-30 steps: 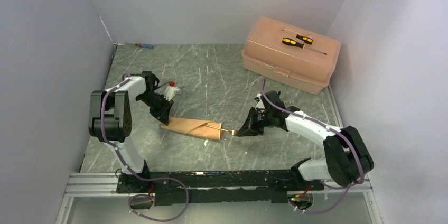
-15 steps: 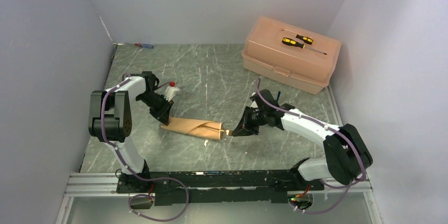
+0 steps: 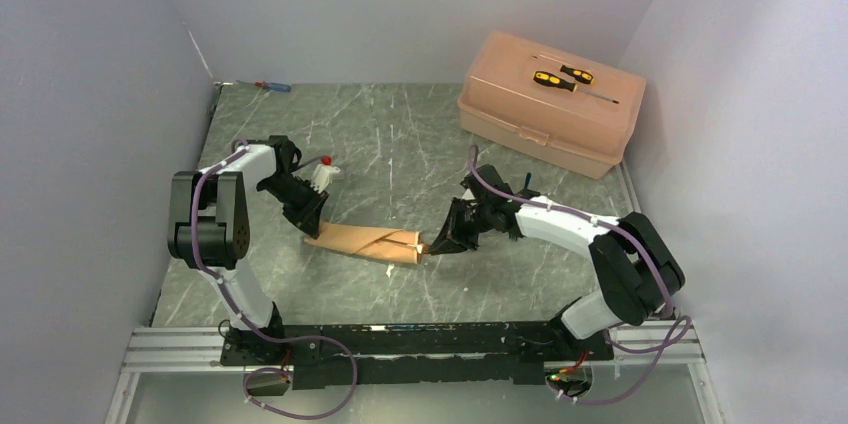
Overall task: Fold the napkin into a case and place the utensils inside
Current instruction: Insert the fork into the folded napkin.
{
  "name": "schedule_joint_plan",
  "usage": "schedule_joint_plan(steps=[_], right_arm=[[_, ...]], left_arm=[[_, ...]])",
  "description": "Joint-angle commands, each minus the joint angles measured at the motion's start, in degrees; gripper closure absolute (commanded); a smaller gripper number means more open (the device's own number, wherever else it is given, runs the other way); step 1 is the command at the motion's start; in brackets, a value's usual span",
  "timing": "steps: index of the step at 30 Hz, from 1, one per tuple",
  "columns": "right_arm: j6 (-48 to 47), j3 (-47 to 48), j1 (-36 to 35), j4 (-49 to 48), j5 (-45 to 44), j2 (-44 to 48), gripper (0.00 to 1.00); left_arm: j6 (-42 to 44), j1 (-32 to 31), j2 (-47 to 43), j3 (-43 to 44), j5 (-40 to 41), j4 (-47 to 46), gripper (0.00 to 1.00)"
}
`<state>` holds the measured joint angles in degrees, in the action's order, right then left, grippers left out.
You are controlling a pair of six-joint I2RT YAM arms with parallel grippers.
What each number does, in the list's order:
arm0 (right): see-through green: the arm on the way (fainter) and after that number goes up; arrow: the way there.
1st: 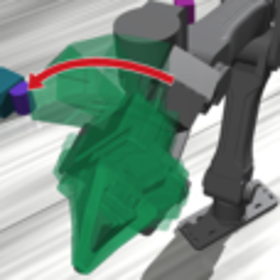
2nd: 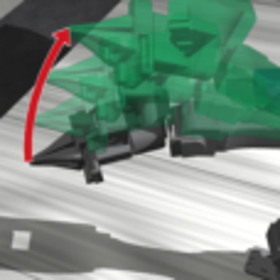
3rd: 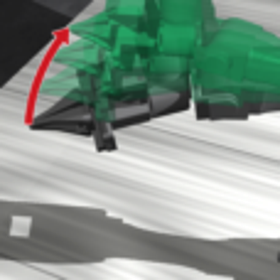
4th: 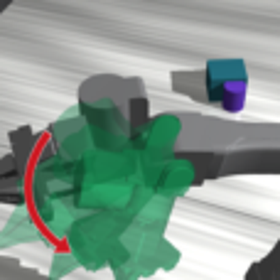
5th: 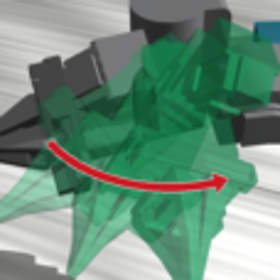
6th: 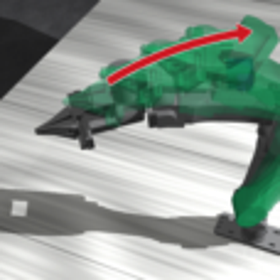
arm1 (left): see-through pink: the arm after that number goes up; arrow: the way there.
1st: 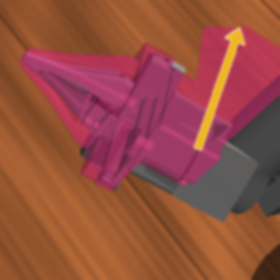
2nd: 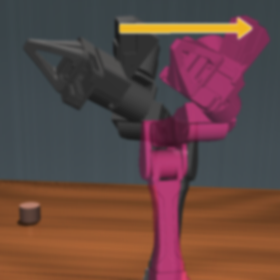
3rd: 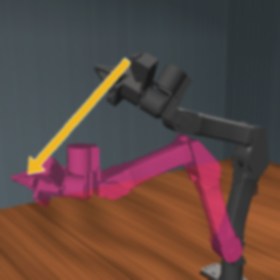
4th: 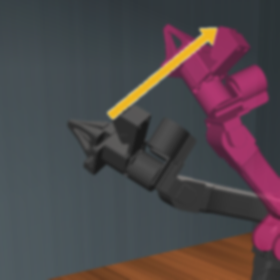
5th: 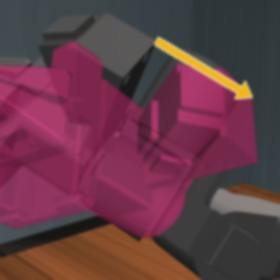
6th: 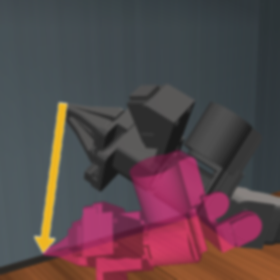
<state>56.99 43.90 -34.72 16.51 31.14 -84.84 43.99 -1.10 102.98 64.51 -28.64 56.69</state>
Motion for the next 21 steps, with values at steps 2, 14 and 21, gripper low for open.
schedule_joint_plan(steps=[2, 14, 21], right_arm=[[1.2, 3.1, -0.9, -3.0, 1.2, -0.3, 1.0], [0.2, 7.2, -2.5, -4.6, 3.6, -5.4, 1.0], [0.0, 8.9, -2.9, -4.7, 3.5, -7.0, 1.0]], left_arm=[[1.7, 0.0, 0.0, -0.3, -1.2, 1.8, 0.79], [1.9, 0.0, 0.1, -0.1, -1.2, 2.0, 0.79], [2.0, 0.0, 0.1, 0.1, -1.2, 2.1, 0.79]])
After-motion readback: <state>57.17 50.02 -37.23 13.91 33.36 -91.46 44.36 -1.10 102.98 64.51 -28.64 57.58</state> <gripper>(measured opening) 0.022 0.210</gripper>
